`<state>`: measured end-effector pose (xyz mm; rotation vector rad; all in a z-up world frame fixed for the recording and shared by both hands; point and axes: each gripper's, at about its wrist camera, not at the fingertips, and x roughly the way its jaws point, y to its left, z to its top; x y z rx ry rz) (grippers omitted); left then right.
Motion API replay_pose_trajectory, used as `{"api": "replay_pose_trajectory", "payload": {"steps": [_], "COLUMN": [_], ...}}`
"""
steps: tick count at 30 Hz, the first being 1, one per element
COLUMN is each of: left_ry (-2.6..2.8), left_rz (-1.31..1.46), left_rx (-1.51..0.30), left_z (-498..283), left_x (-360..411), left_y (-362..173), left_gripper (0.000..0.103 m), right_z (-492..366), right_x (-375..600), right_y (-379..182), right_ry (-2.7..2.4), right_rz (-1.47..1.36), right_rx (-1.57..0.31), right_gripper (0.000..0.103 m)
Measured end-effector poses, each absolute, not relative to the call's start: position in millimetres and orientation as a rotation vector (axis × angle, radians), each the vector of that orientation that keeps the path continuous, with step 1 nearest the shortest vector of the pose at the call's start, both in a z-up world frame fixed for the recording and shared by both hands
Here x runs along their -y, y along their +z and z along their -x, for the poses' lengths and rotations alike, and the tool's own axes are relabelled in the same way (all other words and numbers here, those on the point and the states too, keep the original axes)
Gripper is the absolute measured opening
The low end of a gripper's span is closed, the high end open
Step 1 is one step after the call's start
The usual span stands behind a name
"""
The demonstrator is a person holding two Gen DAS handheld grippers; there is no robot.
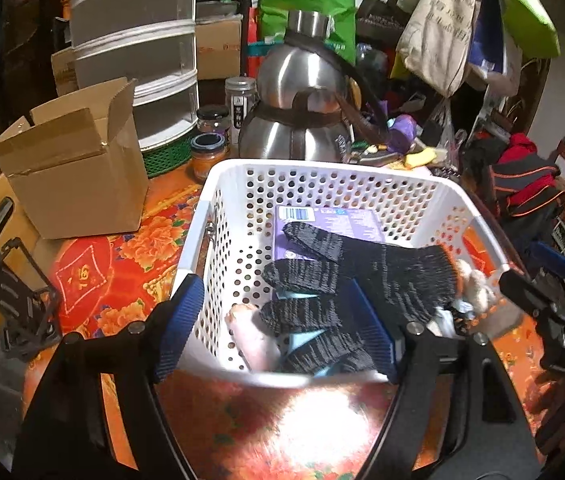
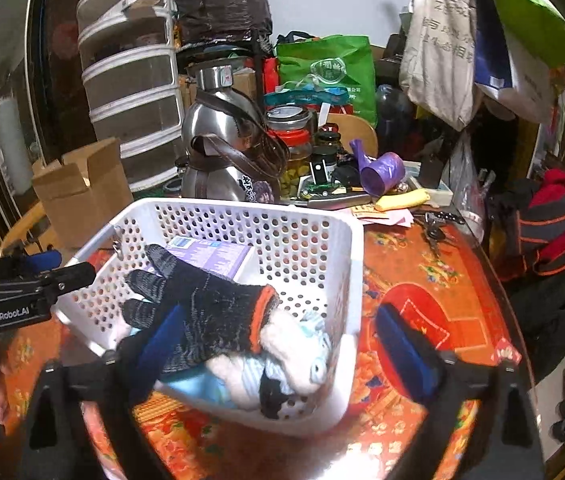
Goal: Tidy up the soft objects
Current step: 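Carry the black knit gloves into the basket and open both grippers, then lower both grippers to the printed plastic bag and close on it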
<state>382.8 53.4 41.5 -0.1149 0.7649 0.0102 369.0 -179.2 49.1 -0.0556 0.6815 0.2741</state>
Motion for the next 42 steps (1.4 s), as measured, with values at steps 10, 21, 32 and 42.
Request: {"api": "replay_pose_trajectory", "payload": {"steps": [10, 21, 32, 42], "left_ry": [-0.001, -0.03, -0.056, -0.083], "left_rz": [0.078, 0.142, 0.161, 0.139], "left_rx": [-0.669, -0.62, -0.797, -0.85], "left_z": [-298.7, -165.1, -89.4, -84.5], "left_x": [-44.3, -59.9, -53.7, -38.6], "left_y": [53.0, 24.9, -70.6, -107.0], "left_gripper": [0.091, 0.091, 0.09, 0.07], "right_z": [-310.8, -203.0, -98.3, -101.8], "right_x": [185.8, 195.1, 177.2, 162.1], "right_y": [59.2, 28.3, -54.5, -85.7], "right_ry": [0.307, 0.38, 0.48, 0.5], "right_rz": [0.035, 0.023, 0.028, 0.004], "right_rx": [-0.643, -0.667, -0.711, -0.796], "right_gripper": [0.103, 0.103, 0.082, 0.048]}}
